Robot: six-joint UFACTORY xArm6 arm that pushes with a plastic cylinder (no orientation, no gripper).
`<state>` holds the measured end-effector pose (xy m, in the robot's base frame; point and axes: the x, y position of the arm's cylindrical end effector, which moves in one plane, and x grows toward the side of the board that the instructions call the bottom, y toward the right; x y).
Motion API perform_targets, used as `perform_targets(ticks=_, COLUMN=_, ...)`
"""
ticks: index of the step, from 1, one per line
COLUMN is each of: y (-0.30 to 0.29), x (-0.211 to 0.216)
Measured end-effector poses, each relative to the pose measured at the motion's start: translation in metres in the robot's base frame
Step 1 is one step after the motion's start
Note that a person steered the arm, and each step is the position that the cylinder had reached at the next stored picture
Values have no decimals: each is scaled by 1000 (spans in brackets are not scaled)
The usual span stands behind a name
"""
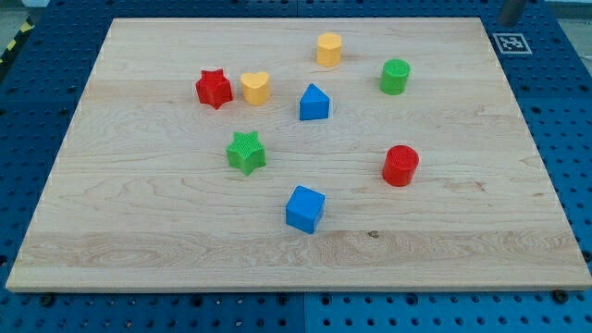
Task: Point at the center right
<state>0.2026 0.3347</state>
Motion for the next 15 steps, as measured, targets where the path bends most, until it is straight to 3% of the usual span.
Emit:
perform_targets(ticks=6, y=-16, x=-11)
perform_targets(ticks=9, y=11, x=-3)
perform_targets(ticks=10, y=11, x=3)
perform_targets(ticks=12, y=10, x=66)
perform_targets(ticks=15, y=-1, x=84)
